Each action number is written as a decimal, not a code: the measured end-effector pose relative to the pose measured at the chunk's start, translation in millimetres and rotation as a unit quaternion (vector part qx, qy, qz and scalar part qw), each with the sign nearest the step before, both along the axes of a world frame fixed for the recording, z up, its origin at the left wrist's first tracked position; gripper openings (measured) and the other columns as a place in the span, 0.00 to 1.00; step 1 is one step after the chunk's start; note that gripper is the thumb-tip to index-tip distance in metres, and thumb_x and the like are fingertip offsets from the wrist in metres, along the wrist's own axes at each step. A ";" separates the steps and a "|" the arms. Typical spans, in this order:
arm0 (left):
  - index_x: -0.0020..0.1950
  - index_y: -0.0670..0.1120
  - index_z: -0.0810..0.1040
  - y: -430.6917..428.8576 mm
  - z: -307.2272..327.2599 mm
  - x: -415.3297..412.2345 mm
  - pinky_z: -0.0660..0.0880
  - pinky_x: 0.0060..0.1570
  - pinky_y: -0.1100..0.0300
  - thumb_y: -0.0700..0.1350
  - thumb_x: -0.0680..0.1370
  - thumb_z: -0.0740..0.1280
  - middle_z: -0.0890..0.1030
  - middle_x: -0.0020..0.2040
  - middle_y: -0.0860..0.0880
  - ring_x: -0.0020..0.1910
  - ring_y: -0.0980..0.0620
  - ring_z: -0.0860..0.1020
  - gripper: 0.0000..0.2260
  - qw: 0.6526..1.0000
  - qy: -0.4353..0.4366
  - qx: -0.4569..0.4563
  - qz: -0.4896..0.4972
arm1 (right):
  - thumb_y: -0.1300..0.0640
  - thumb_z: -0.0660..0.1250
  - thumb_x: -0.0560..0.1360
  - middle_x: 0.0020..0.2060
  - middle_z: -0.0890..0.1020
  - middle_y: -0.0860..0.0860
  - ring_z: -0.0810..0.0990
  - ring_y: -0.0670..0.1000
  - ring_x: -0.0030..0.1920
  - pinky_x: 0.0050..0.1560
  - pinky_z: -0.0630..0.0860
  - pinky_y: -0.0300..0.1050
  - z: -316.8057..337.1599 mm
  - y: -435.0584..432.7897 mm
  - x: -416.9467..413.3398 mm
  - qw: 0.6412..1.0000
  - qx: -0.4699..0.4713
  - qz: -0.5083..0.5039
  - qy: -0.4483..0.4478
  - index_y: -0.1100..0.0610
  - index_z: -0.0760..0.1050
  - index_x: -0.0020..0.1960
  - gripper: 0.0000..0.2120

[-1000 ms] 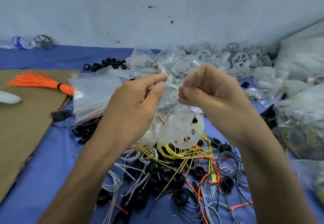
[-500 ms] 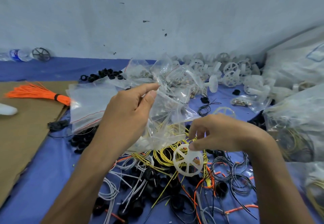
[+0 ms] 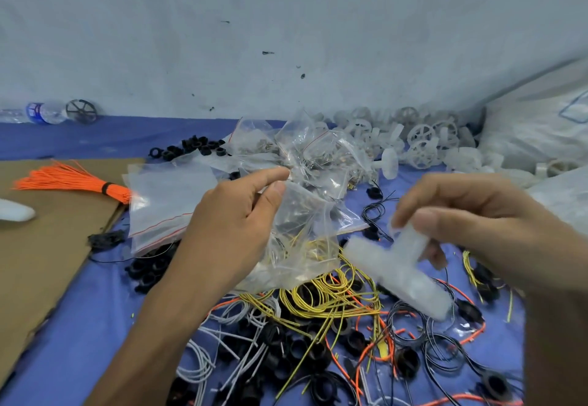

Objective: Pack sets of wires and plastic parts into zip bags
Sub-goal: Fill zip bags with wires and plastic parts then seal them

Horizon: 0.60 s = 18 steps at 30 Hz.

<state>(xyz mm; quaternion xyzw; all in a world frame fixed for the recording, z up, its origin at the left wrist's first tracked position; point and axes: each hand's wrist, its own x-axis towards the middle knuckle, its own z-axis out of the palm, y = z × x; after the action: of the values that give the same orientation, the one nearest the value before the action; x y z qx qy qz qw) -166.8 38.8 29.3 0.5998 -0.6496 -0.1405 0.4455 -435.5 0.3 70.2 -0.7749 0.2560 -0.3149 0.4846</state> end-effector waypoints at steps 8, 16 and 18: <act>0.64 0.60 0.78 3.3 1.2 1.7 0.62 0.23 0.70 0.53 0.82 0.61 0.66 0.21 0.56 0.20 0.58 0.64 0.12 1.000 0.030 -0.007 -0.003 | 0.48 0.73 0.74 0.44 0.85 0.51 0.82 0.53 0.40 0.40 0.80 0.54 -20.6 -4.0 59.9 0.997 -0.022 -0.052 0.057 0.46 0.74 0.51 0.10; 0.65 0.58 0.78 3.8 3.2 2.5 0.62 0.23 0.71 0.52 0.83 0.61 0.64 0.21 0.55 0.20 0.58 0.63 0.13 0.999 0.023 -0.020 0.010 | 0.41 0.64 0.76 0.56 0.68 0.36 0.66 0.36 0.54 0.51 0.64 0.31 -27.4 -6.4 62.6 0.932 -0.212 -0.094 0.279 0.35 0.77 0.56 0.09; 0.64 0.58 0.79 4.2 4.0 3.3 0.62 0.24 0.71 0.52 0.83 0.61 0.64 0.20 0.55 0.19 0.58 0.63 0.12 0.999 0.022 -0.021 0.013 | 0.38 0.61 0.77 0.60 0.69 0.36 0.66 0.38 0.59 0.56 0.65 0.36 -30.9 -8.5 64.0 0.912 -0.217 -0.102 0.332 0.36 0.76 0.61 0.14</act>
<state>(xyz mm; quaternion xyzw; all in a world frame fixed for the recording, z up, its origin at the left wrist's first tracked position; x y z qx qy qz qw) -163.5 43.0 33.3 0.5953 -0.6347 -0.1347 0.4740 -371.5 -8.2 39.4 -0.8906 0.4052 -0.1346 0.1567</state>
